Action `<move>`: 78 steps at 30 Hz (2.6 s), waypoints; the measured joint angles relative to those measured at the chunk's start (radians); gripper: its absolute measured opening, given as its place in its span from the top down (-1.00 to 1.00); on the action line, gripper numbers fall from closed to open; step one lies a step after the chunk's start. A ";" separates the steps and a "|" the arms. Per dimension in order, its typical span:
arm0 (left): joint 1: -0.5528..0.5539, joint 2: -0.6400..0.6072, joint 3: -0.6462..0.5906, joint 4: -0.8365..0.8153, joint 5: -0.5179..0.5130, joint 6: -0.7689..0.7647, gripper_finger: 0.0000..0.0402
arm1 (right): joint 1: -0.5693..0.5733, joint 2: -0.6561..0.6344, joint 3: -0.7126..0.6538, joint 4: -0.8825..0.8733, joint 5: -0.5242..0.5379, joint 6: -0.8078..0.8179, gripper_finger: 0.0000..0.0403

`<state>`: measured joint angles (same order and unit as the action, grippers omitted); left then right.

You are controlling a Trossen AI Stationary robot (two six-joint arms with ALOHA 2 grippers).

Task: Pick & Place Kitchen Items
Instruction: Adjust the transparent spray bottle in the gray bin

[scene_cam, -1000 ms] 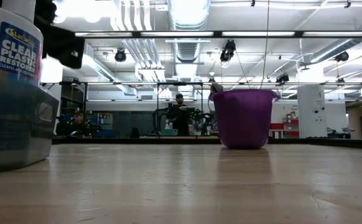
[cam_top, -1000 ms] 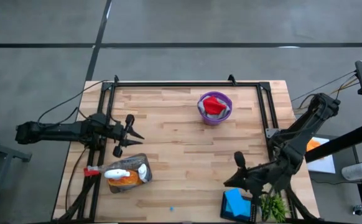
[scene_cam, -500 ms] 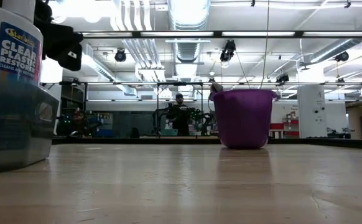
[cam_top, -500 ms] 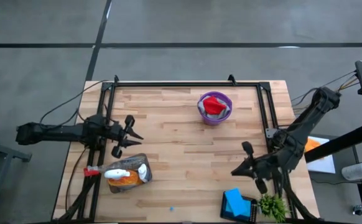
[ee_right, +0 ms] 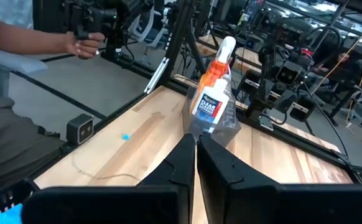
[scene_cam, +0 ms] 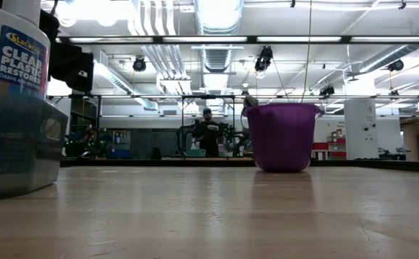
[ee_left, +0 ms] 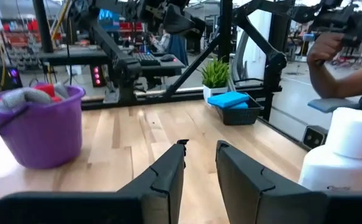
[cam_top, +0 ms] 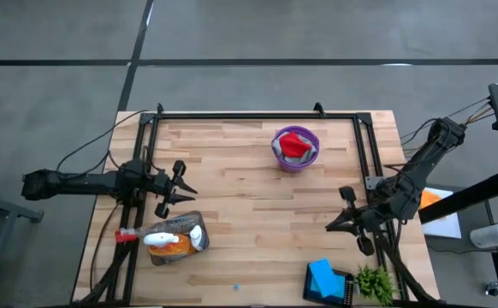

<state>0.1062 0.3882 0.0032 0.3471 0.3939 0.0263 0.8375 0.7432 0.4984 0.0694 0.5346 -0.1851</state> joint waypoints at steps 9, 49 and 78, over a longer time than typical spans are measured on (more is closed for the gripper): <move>0.000 0.000 0.000 0.002 0.000 -0.126 0.51 | 0.000 -0.010 -0.002 0.005 0.000 0.003 0.91; -0.001 0.000 -0.002 0.009 -0.071 -0.453 0.50 | 0.000 -0.008 -0.008 0.001 0.000 -0.009 0.91; -0.364 0.239 0.874 -0.978 -0.482 -0.253 -0.43 | 0.001 -0.006 -0.008 0.001 0.000 -0.009 0.91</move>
<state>-0.2583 0.6271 0.8772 -0.6306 -0.0876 -0.2267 0.8381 0.7368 0.4908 0.0708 0.5343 -0.1940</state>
